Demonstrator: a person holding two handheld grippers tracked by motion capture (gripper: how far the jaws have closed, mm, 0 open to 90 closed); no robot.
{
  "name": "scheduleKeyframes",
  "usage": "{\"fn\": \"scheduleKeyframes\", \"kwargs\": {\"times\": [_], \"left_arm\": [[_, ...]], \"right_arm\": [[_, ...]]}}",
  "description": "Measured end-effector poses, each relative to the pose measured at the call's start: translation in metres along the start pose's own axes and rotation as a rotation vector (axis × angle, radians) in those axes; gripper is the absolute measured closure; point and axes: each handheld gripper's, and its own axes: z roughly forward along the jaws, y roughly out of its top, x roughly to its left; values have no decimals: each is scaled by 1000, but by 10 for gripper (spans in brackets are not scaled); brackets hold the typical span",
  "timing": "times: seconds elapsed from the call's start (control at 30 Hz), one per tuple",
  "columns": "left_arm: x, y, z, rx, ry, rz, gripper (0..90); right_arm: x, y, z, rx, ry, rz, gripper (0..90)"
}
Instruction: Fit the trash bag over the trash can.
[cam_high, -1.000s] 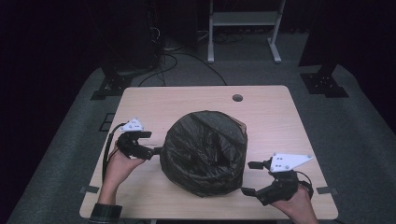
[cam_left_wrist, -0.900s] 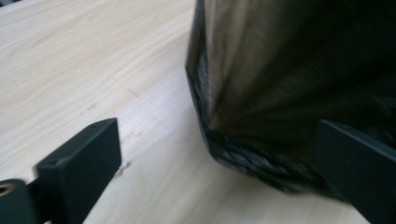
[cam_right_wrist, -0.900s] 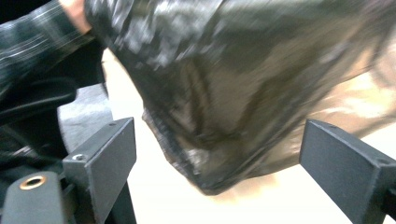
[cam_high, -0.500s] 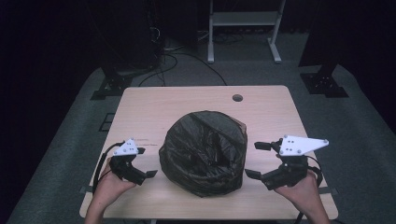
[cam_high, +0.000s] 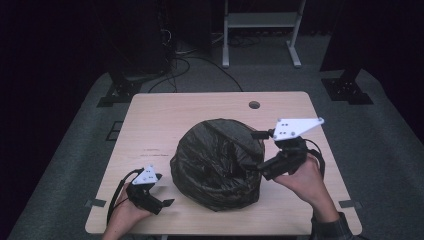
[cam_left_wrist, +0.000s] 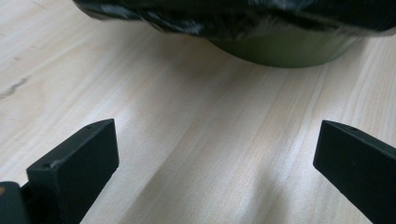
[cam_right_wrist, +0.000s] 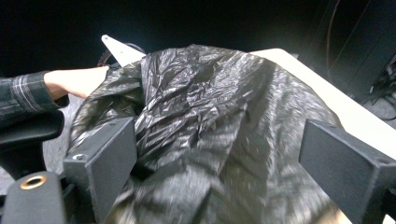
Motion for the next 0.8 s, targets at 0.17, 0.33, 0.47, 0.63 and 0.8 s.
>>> {"fn": "scheduleKeyframes", "kwargs": {"times": [0.17,0.33,0.47,0.63,0.8], "left_arm": [[0,-2,9,22,-12,13,0],[0,-3,14,35,-28,24,0],[-1,-4,17,42,-30,38,0],[-2,-4,18,40,-29,51,0],[-2,-4,19,37,-28,63,0]], "right_arm": [[-7,10,30,81,17,-14,98],[-12,14,59,176,20,-35,98],[-15,13,75,255,30,-37,100],[-13,14,89,361,33,-61,111],[-9,13,98,448,41,-97,111]]}}
